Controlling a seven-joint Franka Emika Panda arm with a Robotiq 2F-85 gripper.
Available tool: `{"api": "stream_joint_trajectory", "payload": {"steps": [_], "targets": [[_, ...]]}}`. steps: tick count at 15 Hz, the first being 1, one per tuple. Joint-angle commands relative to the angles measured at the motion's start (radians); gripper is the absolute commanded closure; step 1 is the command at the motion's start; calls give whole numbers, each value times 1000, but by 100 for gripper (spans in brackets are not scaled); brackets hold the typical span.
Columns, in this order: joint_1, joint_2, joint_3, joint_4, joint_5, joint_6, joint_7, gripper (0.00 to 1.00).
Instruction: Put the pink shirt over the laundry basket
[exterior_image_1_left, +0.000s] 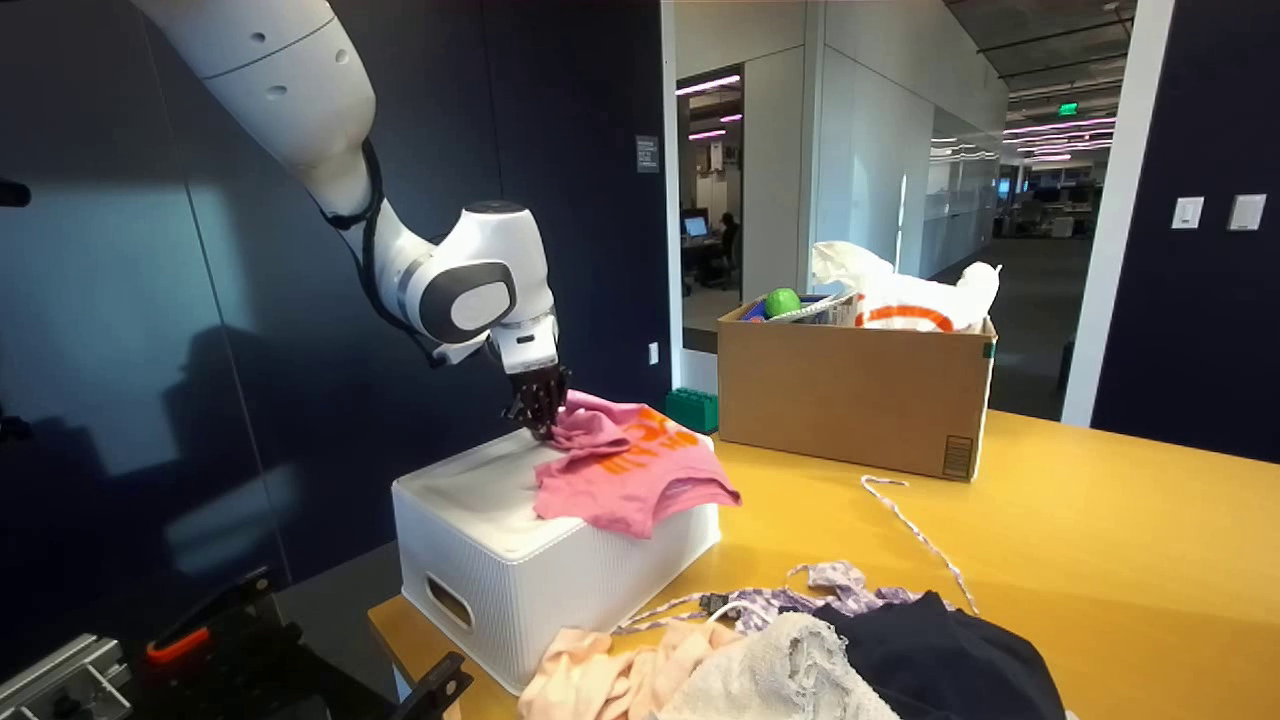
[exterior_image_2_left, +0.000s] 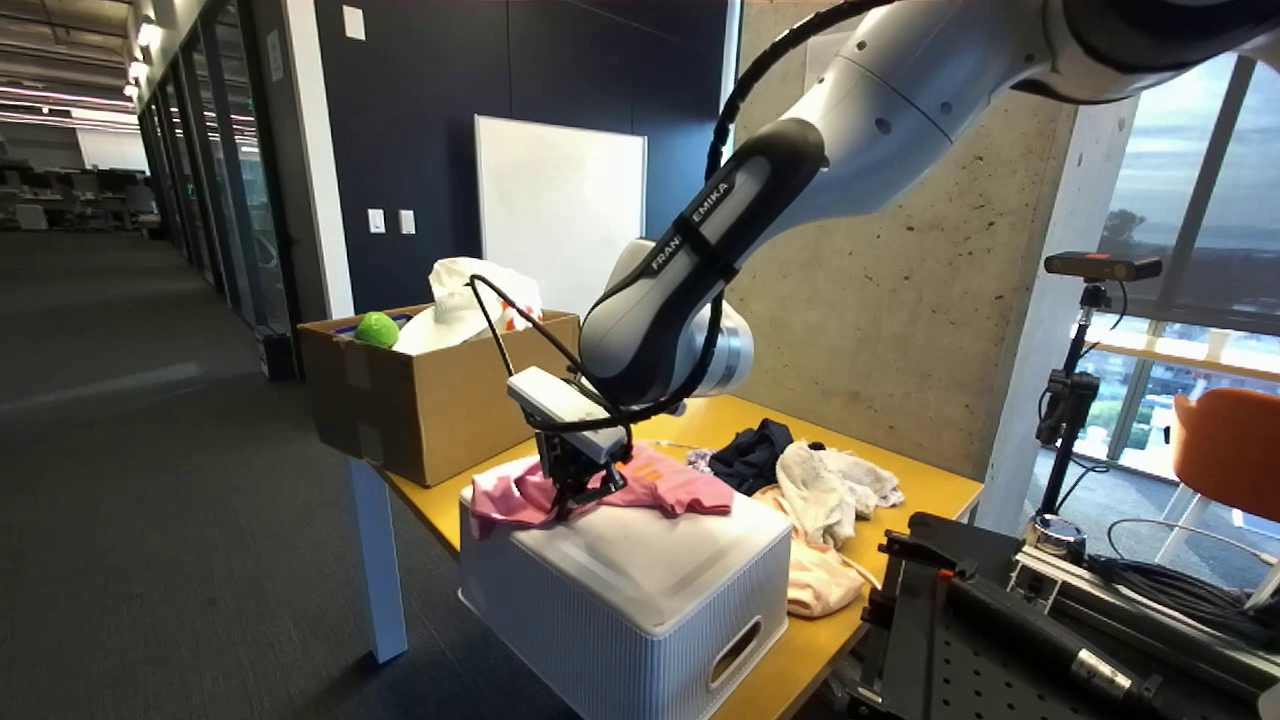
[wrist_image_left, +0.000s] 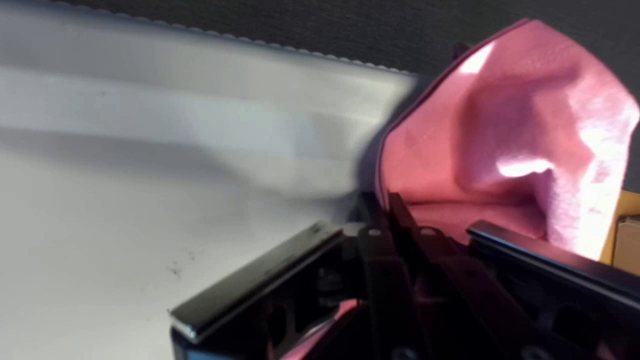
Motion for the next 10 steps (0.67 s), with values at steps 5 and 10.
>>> {"api": "stream_joint_trajectory", "payload": {"steps": [5, 10], "targets": [[34, -176, 19, -294, 12, 149, -30, 99], [44, -306, 9, -478, 16, 254, -41, 99]]}}
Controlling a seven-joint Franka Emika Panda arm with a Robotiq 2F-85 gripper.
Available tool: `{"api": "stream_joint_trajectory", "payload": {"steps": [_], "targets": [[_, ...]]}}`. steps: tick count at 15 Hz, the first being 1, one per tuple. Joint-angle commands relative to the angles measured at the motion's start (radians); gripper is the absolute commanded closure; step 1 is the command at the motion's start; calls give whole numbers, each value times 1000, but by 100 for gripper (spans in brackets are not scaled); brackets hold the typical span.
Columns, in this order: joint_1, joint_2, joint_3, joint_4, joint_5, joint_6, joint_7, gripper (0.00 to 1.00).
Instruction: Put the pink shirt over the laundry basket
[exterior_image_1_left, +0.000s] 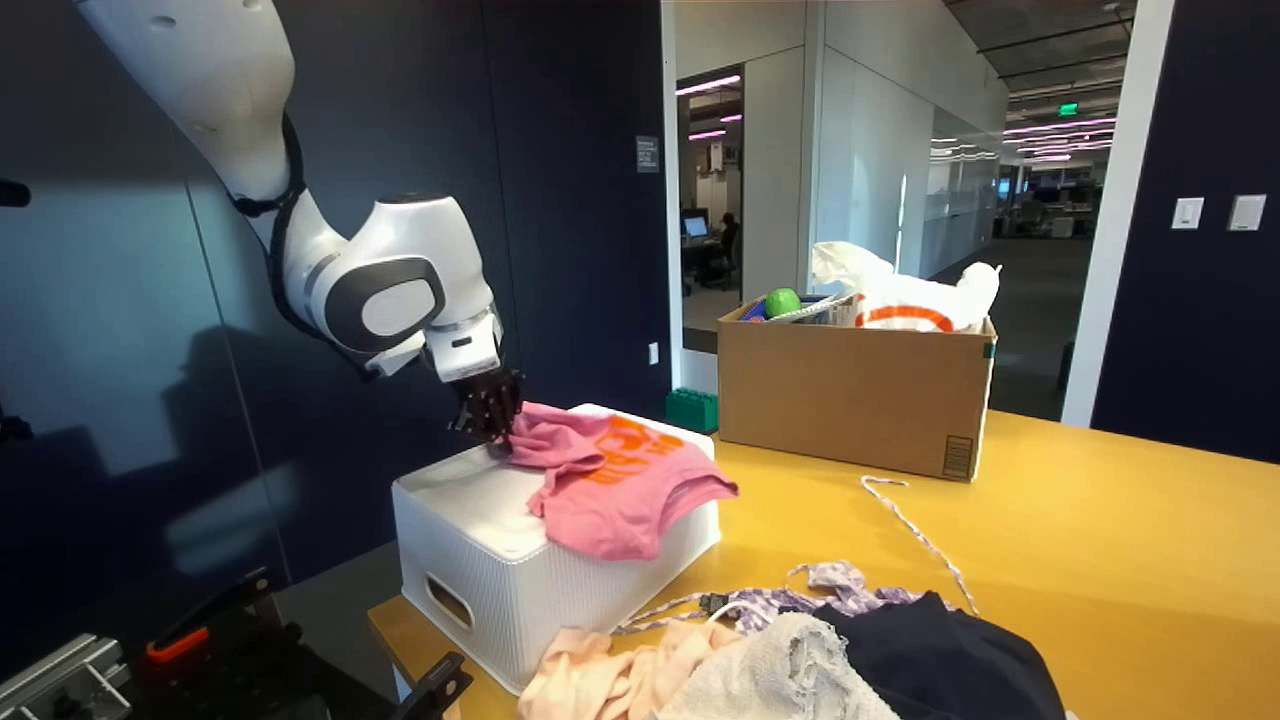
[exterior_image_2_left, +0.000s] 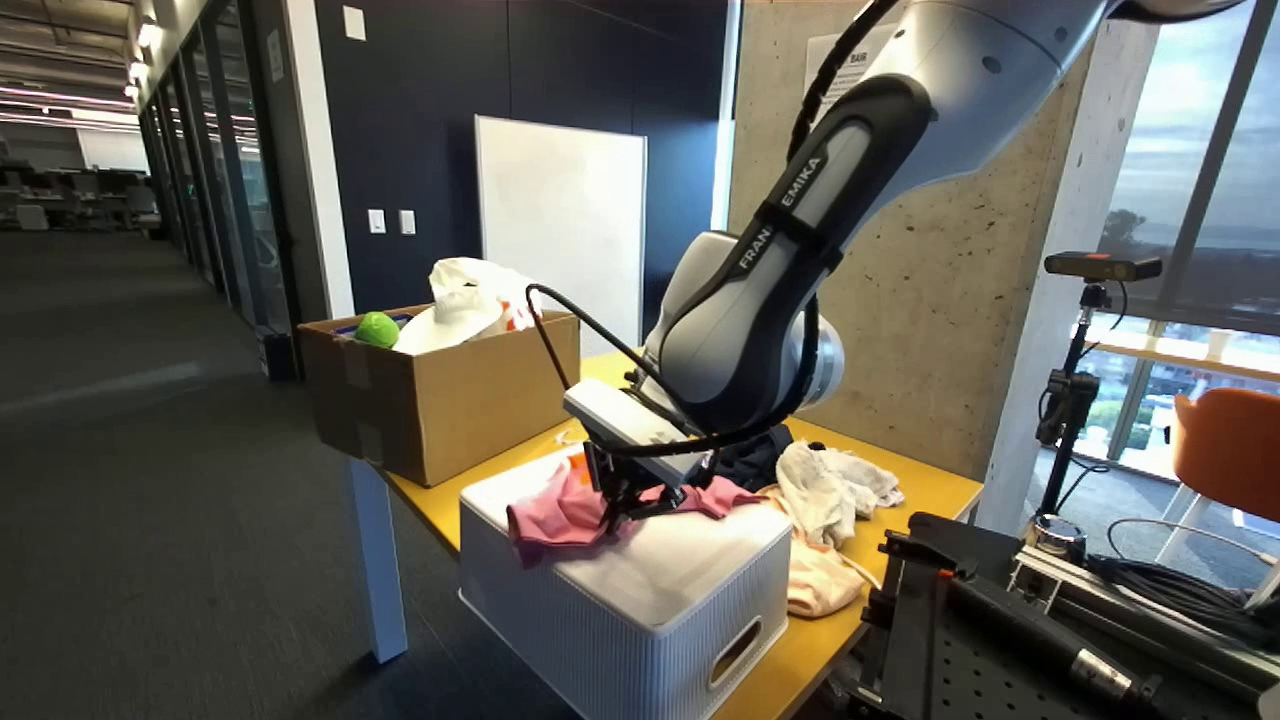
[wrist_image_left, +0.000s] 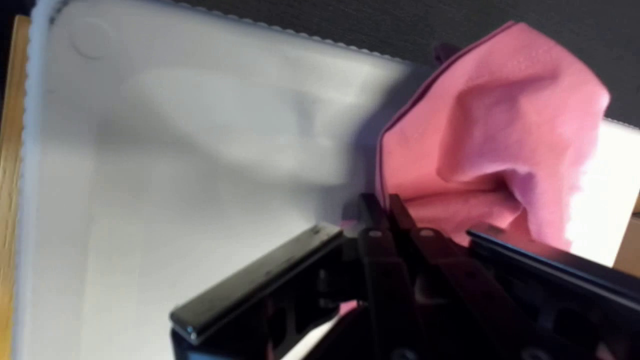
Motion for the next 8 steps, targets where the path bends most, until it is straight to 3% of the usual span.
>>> {"api": "stream_joint_trajectory", "payload": {"steps": [1, 6, 8], "targets": [[-4, -139, -3, -161, 18, 71, -18, 99], [11, -289, 40, -331, 28, 58, -11, 99], [-29, -346, 114, -363, 56, 11, -29, 99]]}}
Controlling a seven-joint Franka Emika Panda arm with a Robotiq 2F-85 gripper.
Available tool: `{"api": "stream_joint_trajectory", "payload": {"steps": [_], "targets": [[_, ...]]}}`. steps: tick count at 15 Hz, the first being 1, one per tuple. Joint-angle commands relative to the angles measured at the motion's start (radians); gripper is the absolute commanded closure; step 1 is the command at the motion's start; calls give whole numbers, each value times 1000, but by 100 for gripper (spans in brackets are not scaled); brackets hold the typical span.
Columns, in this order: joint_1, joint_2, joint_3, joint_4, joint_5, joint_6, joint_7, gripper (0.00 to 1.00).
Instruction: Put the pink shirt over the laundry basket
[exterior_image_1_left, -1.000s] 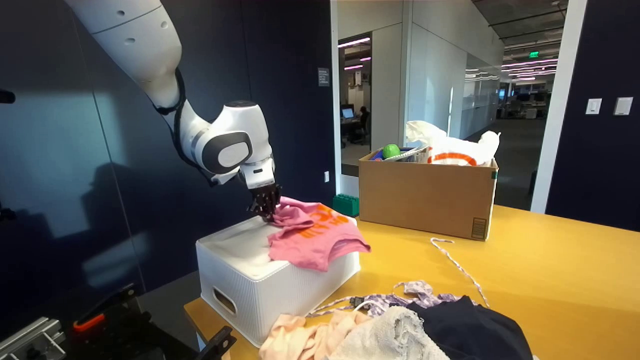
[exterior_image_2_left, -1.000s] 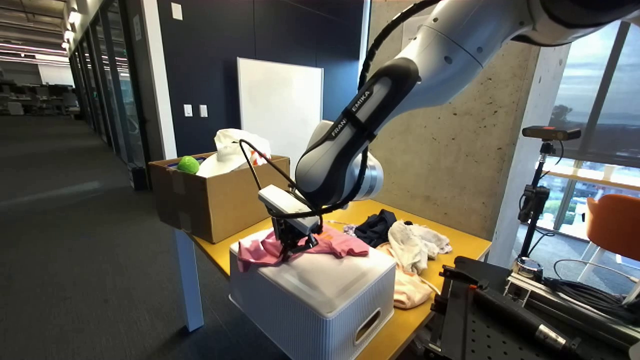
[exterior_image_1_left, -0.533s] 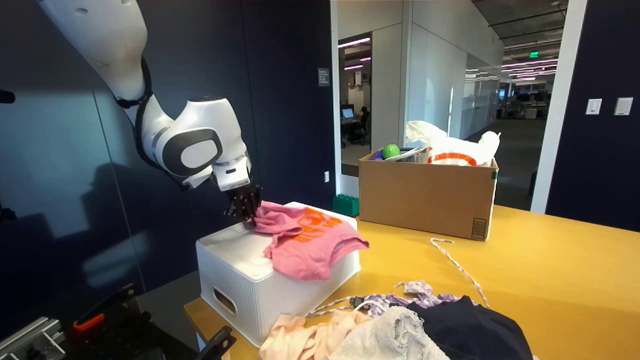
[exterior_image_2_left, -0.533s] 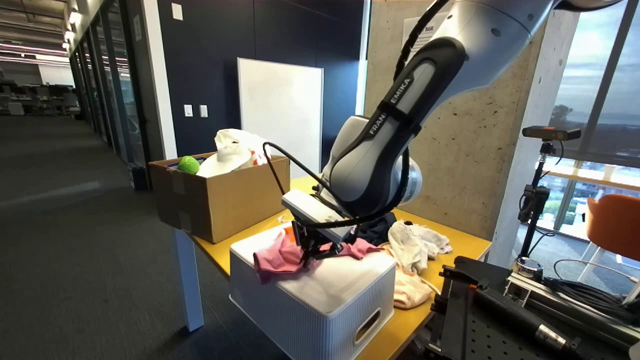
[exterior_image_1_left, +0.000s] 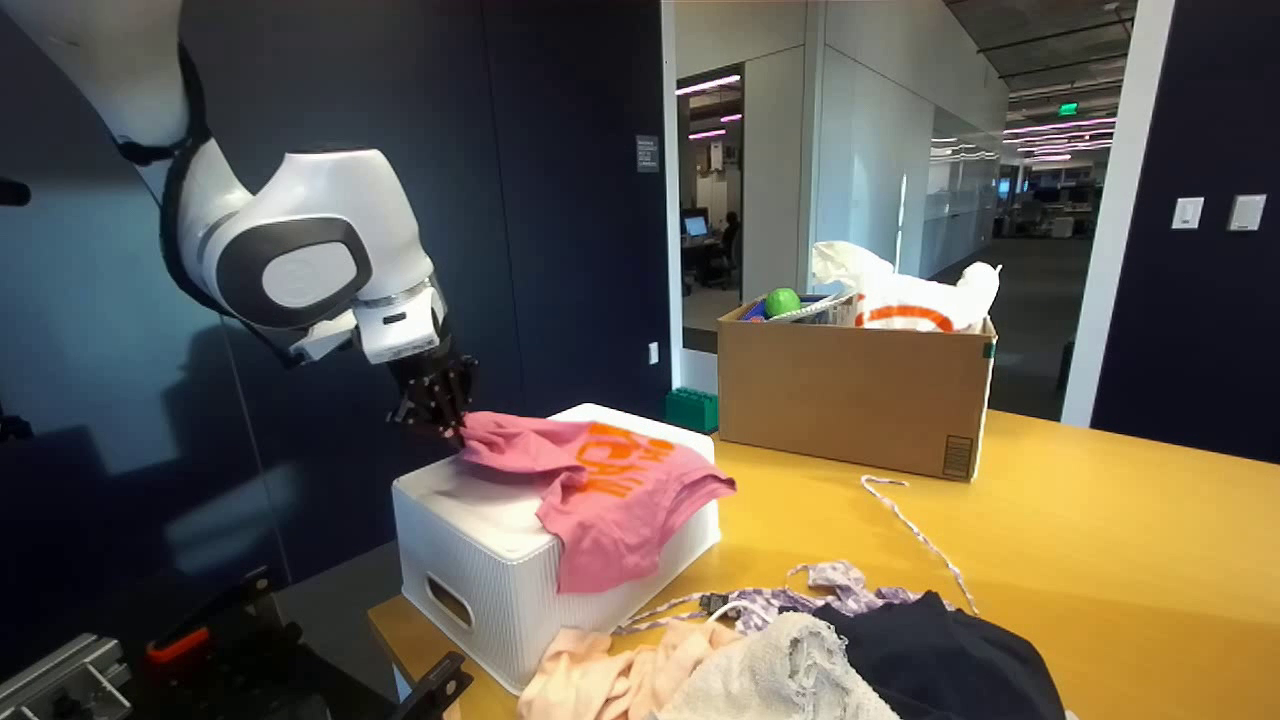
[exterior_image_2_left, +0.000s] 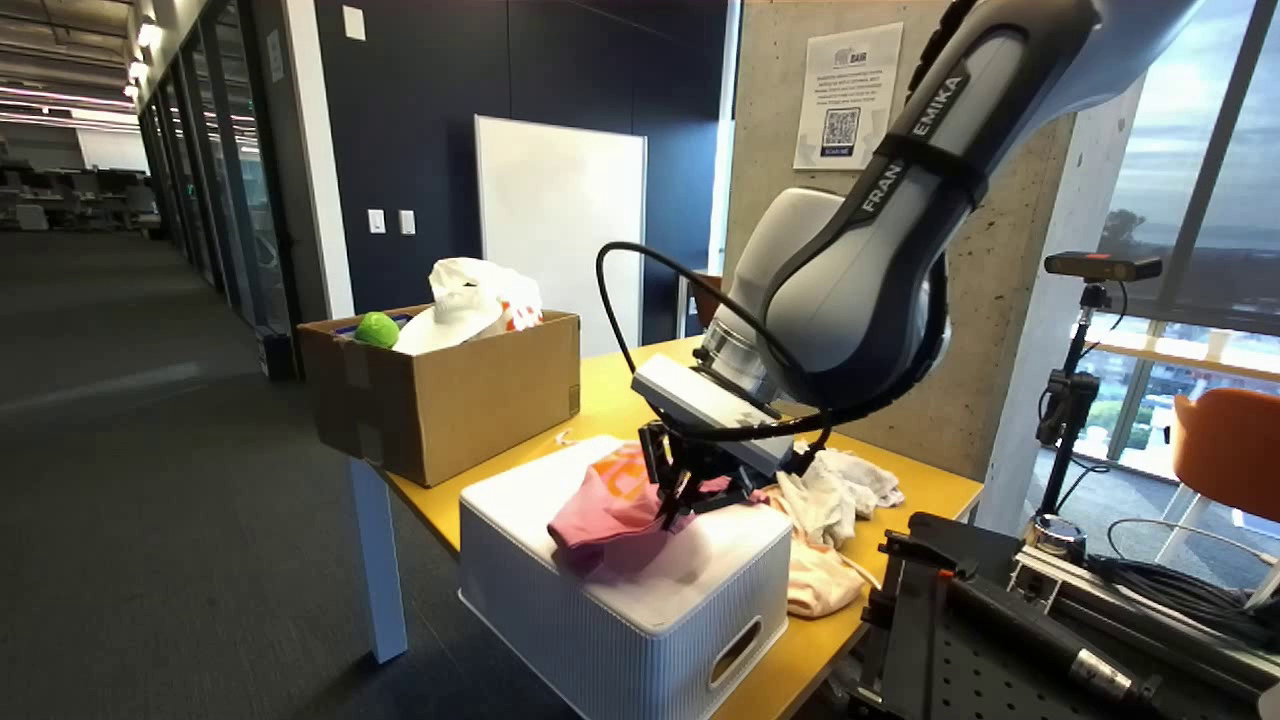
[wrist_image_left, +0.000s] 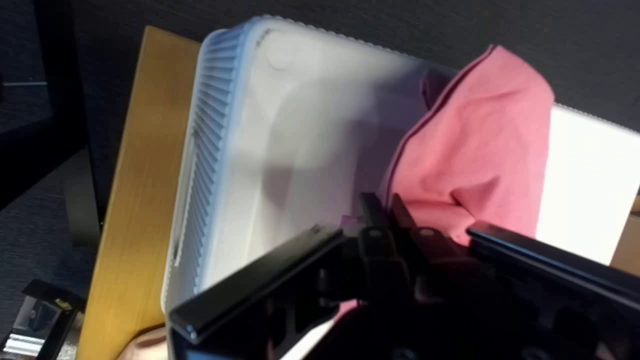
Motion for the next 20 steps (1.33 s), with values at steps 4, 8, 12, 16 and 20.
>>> {"api": "stream_joint_trajectory", "payload": {"steps": [4, 8, 12, 16, 20], "targets": [[-269, -177, 383, -19, 341, -197, -173, 99], [-358, -218, 400, 29, 615, -396, -361, 61], [-248, -239, 178, 15, 684, -517, -450, 32], [-230, -242, 72, -22, 578, -528, -435, 4], [-222, -175, -4, -13, 407, -410, -395, 0]]}}
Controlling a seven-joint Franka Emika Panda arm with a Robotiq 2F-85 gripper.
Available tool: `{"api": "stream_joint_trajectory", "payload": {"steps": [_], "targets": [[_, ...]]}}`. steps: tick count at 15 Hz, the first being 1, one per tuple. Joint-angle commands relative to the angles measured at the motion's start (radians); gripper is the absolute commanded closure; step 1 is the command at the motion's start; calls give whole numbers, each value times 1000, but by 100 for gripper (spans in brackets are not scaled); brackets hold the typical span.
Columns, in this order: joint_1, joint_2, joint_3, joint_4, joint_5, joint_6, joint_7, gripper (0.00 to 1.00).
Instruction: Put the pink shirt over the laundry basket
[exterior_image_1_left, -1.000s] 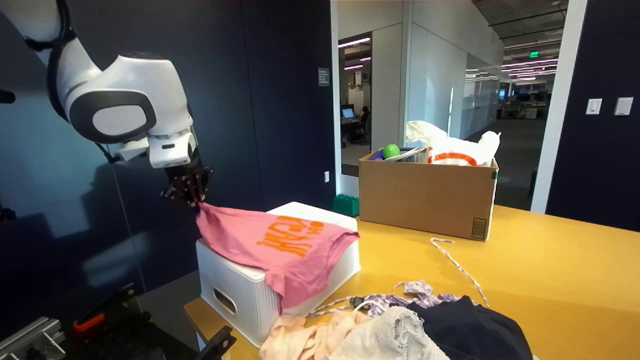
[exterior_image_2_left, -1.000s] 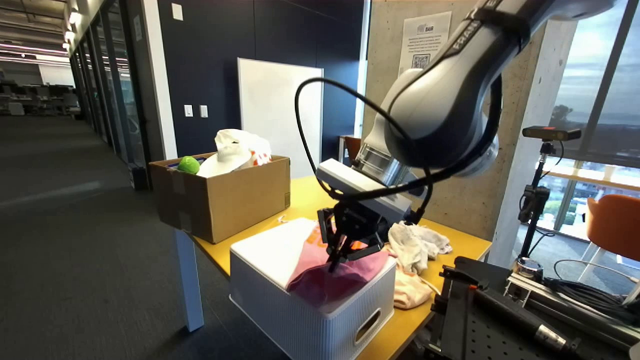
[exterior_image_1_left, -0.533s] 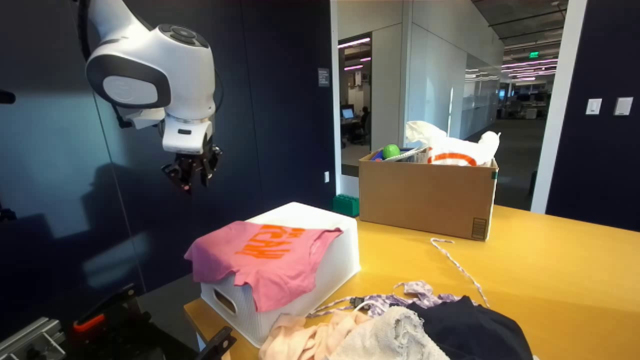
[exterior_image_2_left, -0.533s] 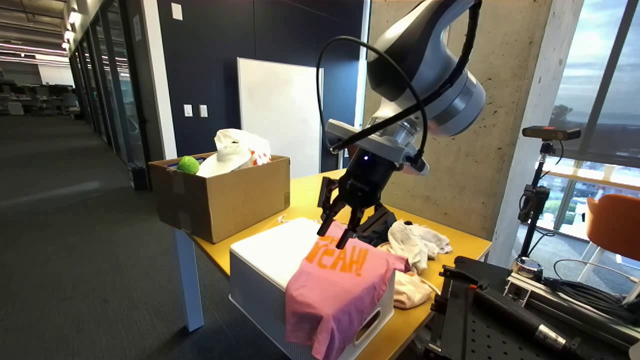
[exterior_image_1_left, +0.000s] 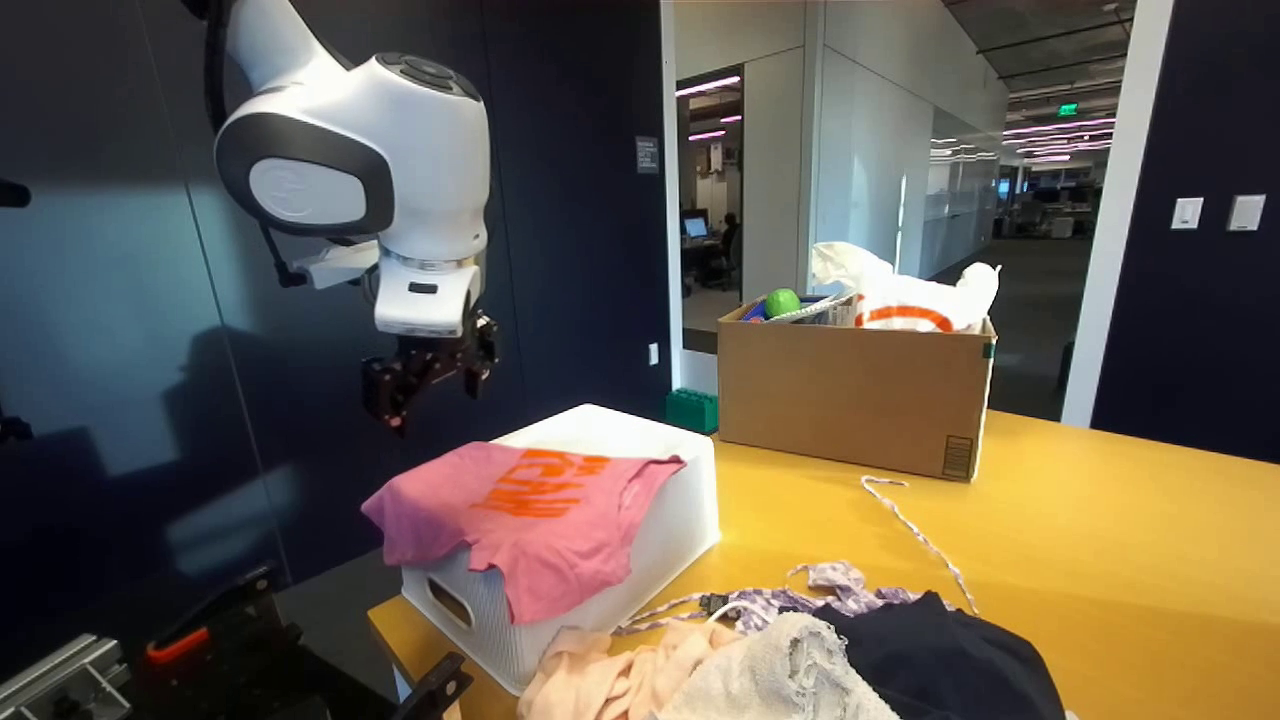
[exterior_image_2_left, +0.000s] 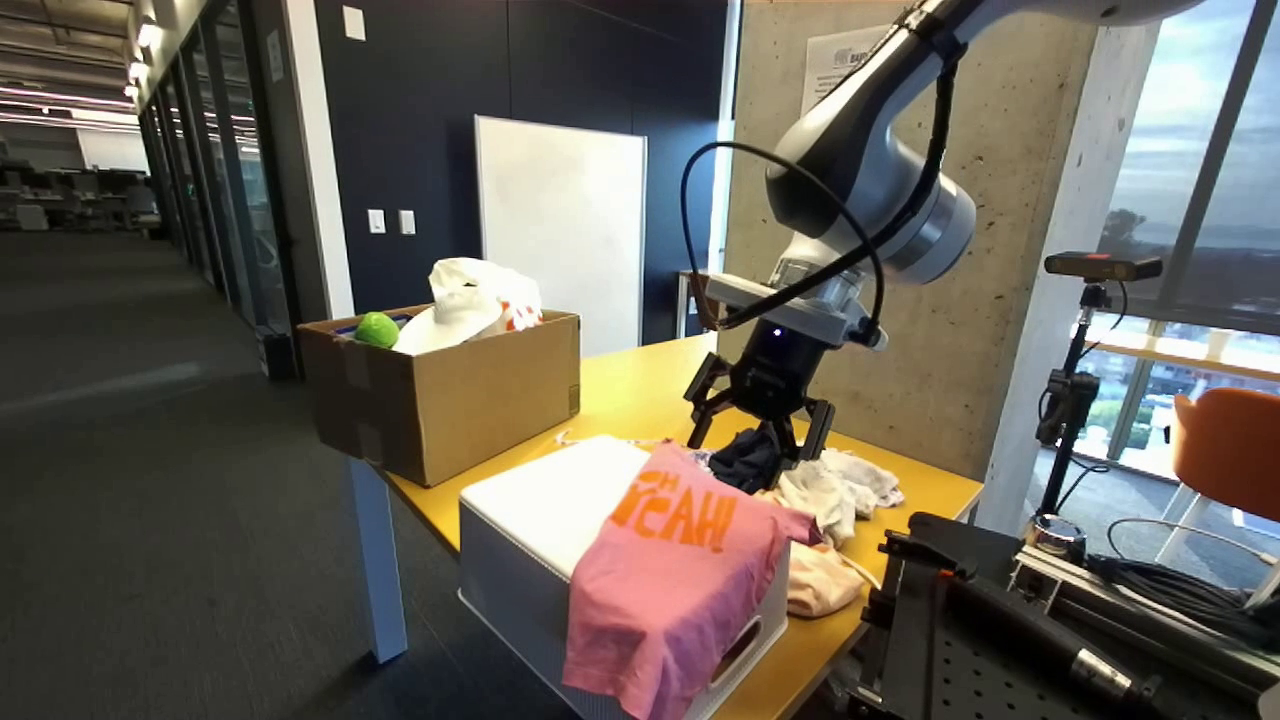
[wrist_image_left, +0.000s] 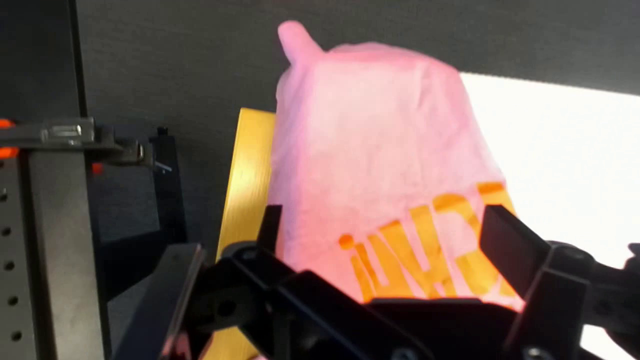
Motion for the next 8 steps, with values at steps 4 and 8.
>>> {"api": "stream_joint_trajectory", "payload": {"steps": [4, 8], "targets": [[46, 123, -58, 50, -94, 229, -15, 0], [84, 198, -57, 72, -106, 313, -9, 0]]}}
